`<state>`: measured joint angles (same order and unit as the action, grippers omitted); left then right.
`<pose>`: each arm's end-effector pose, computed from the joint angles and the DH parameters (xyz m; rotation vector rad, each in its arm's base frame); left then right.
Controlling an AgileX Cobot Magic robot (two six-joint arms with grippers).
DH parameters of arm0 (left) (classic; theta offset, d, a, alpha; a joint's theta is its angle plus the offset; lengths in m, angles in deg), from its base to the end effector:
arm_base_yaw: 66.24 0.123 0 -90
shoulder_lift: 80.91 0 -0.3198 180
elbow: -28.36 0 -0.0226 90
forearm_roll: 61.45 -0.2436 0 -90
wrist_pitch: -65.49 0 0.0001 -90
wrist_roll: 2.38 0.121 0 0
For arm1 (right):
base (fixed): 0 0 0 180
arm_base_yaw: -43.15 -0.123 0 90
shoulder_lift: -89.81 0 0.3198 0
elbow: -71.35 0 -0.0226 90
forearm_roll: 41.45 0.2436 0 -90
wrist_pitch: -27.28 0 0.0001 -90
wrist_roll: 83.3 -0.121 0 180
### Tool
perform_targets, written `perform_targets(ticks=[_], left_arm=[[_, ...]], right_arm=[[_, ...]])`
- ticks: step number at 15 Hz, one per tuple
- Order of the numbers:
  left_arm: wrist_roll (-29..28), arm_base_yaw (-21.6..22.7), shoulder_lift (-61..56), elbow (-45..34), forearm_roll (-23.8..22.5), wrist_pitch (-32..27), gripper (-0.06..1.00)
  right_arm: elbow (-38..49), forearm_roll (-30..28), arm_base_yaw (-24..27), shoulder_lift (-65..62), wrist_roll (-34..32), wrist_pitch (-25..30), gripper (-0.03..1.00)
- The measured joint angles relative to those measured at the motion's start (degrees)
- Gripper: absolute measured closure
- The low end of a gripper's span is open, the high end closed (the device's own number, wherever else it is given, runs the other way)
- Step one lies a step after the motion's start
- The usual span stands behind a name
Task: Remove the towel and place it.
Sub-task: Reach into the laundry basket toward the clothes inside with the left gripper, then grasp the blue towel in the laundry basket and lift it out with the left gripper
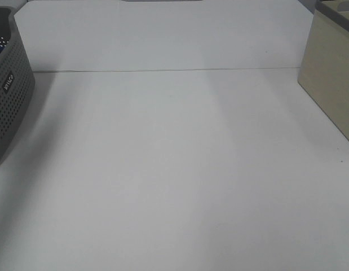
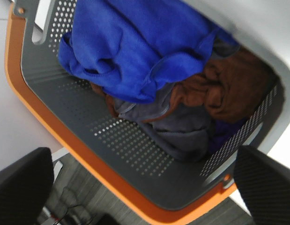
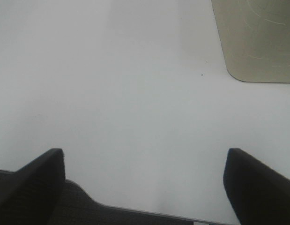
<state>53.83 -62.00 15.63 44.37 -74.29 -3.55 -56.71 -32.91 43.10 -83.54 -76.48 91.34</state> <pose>0.3309 0.0497 0.4015 1.2227 2.4360 0.6464 -0.0203 0.0161 0.2419 -0.1364 2.1283 0.1121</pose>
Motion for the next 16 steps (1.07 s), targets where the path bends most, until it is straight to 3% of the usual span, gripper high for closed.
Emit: perform_targets(ticks=[2,6,14,16], left_arm=[[2.1,2.1,4.2,0.2,-3.7,1.8,-0.05],[4.3,5.9,13.8,0.2,-5.0,7.3,-0.05],[5.0,6.2,28.2,0.2,-6.4,22.2,-0.05],[5.2,6.2,30.9,0.2,-6.4,23.6,-0.05]], right_arm=[[0.0,0.0,0.0,0.0,0.0,0.0,0.08],[0.0,0.0,0.0,0.0,0.0,0.0,0.08],[0.0,0.0,0.0,0.0,0.0,0.0,0.08],[0.0,0.0,0.0,0.0,0.0,0.0,0.08]])
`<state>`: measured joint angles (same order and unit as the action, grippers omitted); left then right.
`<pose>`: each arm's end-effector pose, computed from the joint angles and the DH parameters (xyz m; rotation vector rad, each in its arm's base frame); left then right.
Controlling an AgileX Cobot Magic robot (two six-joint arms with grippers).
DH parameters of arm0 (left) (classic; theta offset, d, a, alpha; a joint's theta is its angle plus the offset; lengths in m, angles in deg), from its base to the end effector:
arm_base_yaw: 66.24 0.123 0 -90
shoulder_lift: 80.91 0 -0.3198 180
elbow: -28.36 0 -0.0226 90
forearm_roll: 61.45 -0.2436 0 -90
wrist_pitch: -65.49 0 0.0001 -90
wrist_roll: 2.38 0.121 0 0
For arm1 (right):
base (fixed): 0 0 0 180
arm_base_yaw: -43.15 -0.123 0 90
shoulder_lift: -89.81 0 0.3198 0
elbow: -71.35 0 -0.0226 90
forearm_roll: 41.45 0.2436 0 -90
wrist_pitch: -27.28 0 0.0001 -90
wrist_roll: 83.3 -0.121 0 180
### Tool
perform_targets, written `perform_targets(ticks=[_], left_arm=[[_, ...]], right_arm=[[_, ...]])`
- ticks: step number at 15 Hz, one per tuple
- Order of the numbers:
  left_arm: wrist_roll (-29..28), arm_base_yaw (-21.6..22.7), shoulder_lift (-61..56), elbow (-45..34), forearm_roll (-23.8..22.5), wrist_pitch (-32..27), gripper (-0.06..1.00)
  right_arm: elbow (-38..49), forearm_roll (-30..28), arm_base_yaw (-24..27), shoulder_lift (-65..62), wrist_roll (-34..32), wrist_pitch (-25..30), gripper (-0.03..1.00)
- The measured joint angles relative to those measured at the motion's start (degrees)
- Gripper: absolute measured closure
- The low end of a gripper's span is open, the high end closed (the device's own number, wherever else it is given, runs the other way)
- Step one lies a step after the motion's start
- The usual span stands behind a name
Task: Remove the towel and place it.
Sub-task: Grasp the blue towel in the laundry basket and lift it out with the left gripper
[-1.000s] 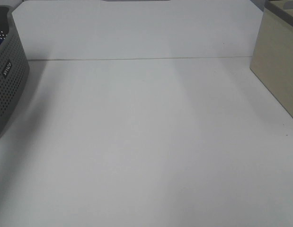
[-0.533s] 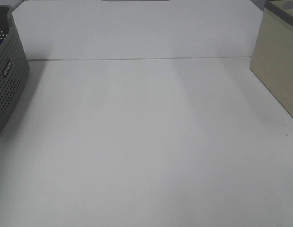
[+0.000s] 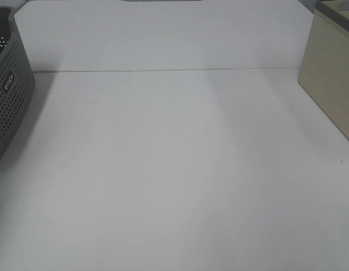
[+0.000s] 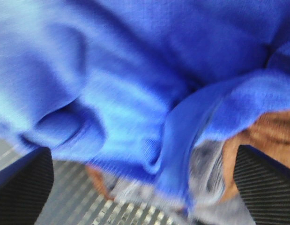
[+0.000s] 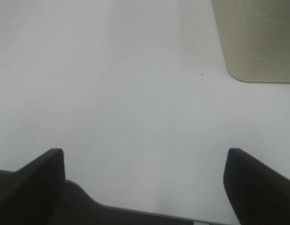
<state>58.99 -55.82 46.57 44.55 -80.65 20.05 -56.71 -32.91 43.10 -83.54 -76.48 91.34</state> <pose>0.4662 0.1146 0.2027 1.4880 2.4925 0.6883 -0.0203 0.0161 0.2419 -0.1364 2.1283 0.1121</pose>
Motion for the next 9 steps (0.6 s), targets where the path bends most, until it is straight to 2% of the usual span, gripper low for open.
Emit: perform_targets(ticks=[3,5,7,9], left_arm=[[0.2,0.0,2.3,0.0,0.0,0.6,-0.02],[0.5,0.0,3.1,0.0,0.0,0.6,0.06],[0.8,0.0,3.1,0.0,0.0,0.7,0.25],[0.8,0.0,3.1,0.0,0.0,0.7,0.55]], right_arm=[[0.0,0.0,0.0,0.0,0.0,0.0,0.08],[0.0,0.0,0.0,0.0,0.0,0.0,0.08],[0.0,0.0,0.0,0.0,0.0,0.0,0.08],[0.0,0.0,0.0,0.0,0.0,0.0,0.08]])
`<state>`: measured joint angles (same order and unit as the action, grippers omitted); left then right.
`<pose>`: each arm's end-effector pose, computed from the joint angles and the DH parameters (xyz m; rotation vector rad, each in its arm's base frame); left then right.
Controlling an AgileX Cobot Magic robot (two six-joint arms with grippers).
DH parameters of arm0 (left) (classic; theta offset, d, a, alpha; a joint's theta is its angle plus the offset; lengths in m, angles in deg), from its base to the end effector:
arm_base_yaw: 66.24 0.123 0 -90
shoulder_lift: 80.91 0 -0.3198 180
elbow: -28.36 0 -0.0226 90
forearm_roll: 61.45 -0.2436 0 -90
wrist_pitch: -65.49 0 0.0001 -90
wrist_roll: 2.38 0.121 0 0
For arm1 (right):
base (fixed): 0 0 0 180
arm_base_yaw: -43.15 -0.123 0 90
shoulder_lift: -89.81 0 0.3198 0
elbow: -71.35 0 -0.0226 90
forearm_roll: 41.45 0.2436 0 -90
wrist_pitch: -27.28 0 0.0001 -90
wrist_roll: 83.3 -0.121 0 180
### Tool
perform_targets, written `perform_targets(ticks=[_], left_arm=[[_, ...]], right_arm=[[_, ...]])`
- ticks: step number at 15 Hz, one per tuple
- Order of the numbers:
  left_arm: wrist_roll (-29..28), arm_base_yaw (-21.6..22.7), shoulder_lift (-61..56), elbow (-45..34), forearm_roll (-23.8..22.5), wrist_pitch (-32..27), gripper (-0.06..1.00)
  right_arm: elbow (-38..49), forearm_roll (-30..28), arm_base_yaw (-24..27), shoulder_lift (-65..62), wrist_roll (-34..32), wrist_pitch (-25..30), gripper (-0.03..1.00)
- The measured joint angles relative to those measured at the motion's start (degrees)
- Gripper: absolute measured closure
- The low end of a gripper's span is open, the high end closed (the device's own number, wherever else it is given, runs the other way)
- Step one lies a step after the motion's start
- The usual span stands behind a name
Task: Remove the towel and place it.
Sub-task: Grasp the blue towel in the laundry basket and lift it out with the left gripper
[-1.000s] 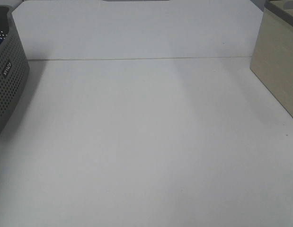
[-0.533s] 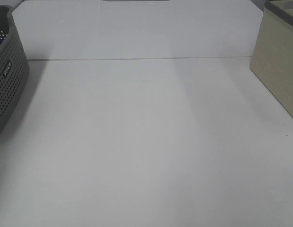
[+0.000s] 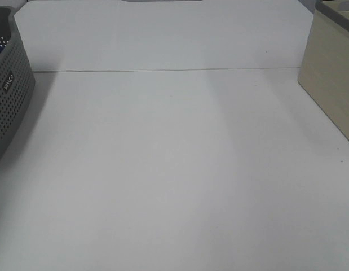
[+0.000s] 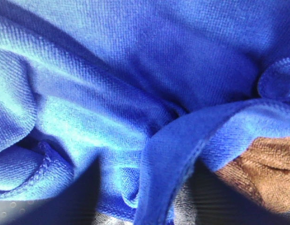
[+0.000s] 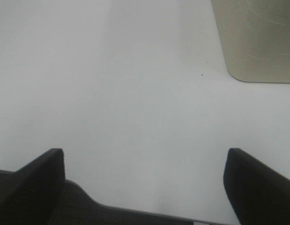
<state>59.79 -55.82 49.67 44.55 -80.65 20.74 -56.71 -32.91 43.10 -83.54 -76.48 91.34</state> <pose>0.4711 0.1151 0.1771 1.5377 2.5109 0.6527 -0.0203 0.0161 0.2419 -0.1364 2.1283 0.1121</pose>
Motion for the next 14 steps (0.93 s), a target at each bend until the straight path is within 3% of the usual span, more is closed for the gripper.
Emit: perform_targets(ticks=[2,3,10,14], left_arm=[[0.0,0.0,0.0,0.0,0.0,0.0,0.87],[0.0,0.0,0.0,0.0,0.0,0.0,0.94],[0.0,0.0,-1.8,1.6,0.0,-3.2,0.94],[-3.1,0.0,-11.1,4.5,1.2,-4.2,0.94]], right_arm=[[0.0,0.0,0.0,0.0,0.0,0.0,0.08],[0.0,0.0,0.0,0.0,0.0,0.0,0.08],[0.0,0.0,0.0,0.0,0.0,0.0,0.08],[0.0,0.0,0.0,0.0,0.0,0.0,0.08]])
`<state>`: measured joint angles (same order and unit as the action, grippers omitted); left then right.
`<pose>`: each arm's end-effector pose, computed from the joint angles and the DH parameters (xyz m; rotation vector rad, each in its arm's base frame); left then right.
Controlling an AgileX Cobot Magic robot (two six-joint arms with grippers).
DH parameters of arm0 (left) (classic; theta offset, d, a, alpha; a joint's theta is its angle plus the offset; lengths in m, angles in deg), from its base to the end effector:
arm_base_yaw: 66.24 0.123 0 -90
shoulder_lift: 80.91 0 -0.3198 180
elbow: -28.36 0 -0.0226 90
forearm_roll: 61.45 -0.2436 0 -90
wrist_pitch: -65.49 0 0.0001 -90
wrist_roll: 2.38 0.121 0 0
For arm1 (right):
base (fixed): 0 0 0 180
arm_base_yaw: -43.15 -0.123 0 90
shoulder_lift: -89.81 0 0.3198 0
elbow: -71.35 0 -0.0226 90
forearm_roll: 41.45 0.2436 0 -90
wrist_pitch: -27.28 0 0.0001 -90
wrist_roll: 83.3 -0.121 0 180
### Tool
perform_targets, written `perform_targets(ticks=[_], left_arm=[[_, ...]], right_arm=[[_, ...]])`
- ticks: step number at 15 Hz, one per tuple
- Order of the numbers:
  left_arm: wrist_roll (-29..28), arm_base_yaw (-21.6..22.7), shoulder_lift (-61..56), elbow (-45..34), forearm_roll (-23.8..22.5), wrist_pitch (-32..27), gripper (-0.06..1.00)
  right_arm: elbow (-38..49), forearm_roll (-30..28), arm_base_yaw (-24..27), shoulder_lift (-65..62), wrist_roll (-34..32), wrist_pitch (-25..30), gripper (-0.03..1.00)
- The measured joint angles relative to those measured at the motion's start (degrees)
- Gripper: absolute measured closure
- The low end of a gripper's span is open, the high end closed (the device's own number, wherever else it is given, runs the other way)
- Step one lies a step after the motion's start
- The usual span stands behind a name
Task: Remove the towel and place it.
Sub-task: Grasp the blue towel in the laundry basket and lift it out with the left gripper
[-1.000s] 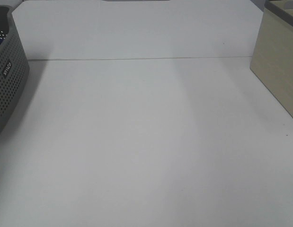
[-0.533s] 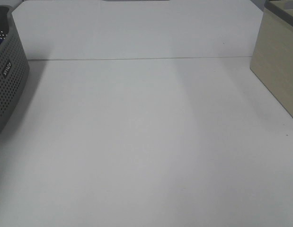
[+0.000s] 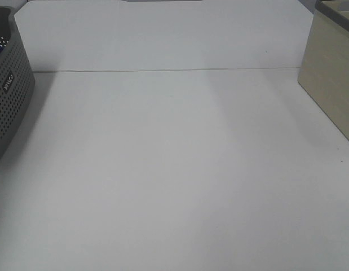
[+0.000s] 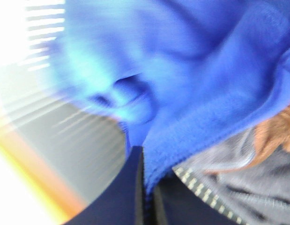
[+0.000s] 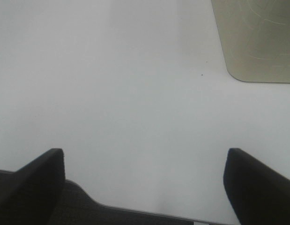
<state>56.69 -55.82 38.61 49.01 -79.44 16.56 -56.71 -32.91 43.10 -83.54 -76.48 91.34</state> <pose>0.4540 0.1122 0.2880 1.2999 2.4139 0.7856 -0.0203 0.0161 0.2419 -0.1364 2.1283 0.1121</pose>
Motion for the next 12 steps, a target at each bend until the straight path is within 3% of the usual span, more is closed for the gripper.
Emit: perform_targets(ticks=[5,12], left_arm=[[-1.9,-2.2,-14.3,0.1,2.3,-1.4,0.94],[-1.9,-13.4,-26.9,0.1,2.3,1.9,0.94]], right_arm=[[0.0,0.1,0.0,0.0,0.0,0.0,0.08],[0.0,0.1,0.0,0.0,0.1,0.0,0.08]])
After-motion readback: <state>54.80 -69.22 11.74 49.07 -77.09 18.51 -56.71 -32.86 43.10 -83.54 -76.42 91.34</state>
